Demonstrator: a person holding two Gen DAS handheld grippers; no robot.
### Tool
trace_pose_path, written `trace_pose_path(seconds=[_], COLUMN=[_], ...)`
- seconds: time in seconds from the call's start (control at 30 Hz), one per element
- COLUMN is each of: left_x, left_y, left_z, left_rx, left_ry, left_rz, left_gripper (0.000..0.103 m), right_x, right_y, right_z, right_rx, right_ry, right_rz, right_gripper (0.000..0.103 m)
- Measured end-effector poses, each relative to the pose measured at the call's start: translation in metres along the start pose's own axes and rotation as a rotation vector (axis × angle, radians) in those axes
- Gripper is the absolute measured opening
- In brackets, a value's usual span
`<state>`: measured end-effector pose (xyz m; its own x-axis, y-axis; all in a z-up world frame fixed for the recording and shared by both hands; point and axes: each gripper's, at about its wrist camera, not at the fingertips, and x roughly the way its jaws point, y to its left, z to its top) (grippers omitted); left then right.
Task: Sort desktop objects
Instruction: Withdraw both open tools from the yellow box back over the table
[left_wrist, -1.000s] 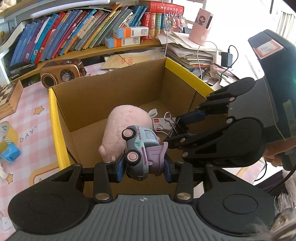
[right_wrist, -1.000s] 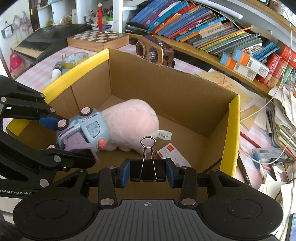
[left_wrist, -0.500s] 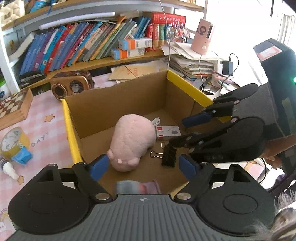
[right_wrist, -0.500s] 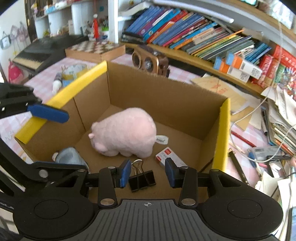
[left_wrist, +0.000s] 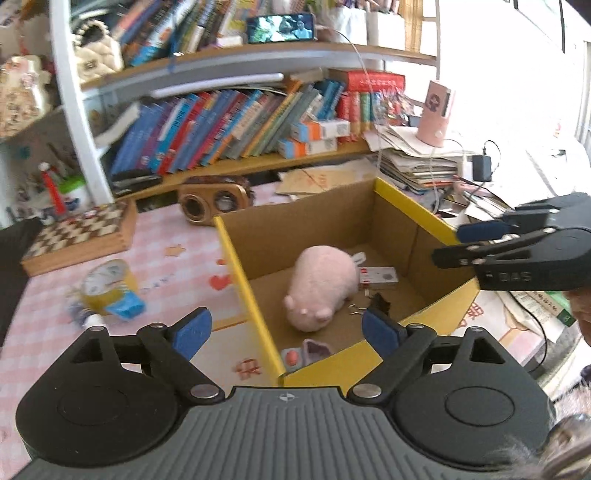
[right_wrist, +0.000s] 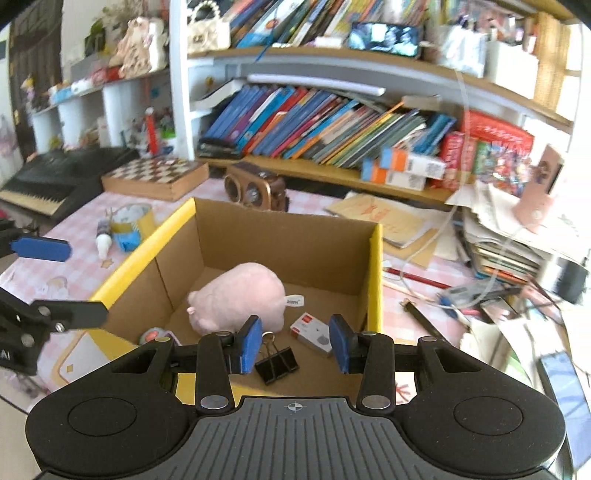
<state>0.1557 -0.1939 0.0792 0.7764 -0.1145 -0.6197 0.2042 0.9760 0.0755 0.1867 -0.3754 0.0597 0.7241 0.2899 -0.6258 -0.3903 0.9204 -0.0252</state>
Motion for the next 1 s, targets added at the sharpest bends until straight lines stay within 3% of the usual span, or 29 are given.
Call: trace_pose_path(seconds=[0.2,0.6,1.0], left_x=[-0.024,-0.068,-0.107], left_y=[0.018,0.069,0.131], left_z=[-0.017,-0.073,-0.132], left_rx=[0.000,-0.044,-0.124], left_ry=[-0.031,-0.006,0.030], left_rz=[0.059,0.085,0.119], left_gripper=[0.094,0.096,0.097], right_x=[-0.025,-0.061,-0.068], right_y=[0.017,0.091,0.182], right_z=[-0.021,-0.061,-0.082], right_rx=[0.083,0.176,0.161], right_ry=[-0.026,-0.012,0.013], right_rz=[-0.065,-0.144,-0.130], right_gripper=[0.040,0.041,0.045])
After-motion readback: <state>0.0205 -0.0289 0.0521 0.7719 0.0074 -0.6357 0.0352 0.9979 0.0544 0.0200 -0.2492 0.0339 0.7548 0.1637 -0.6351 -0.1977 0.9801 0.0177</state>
